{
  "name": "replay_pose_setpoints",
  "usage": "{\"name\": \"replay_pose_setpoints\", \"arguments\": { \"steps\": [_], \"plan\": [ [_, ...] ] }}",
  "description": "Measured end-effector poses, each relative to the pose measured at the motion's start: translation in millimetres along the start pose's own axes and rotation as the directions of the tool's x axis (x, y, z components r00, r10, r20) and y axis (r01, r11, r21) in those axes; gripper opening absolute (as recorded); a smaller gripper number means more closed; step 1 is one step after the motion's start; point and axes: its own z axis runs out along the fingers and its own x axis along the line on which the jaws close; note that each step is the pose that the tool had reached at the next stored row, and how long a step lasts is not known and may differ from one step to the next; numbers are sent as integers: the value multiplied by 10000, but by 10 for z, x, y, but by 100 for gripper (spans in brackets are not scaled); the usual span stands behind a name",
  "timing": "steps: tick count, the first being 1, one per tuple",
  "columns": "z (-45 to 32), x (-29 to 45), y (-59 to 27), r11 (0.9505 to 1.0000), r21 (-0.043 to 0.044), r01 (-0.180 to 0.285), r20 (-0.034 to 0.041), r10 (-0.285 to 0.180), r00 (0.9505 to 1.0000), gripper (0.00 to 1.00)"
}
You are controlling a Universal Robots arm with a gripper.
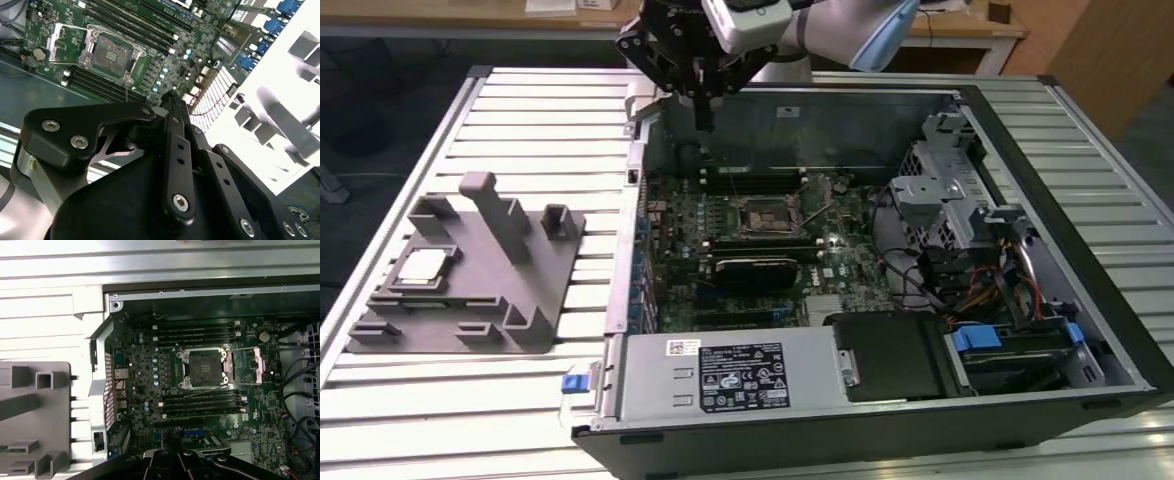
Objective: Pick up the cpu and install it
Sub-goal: 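Reach for the cpu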
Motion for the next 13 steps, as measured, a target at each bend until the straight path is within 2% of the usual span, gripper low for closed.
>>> {"name": "replay_pose_setpoints", "arguments": {
  "steps": [13],
  "plan": [
    [-6, 211, -16, 10000, 0, -1, 0, 1, 10000, 11]
  ]
}}
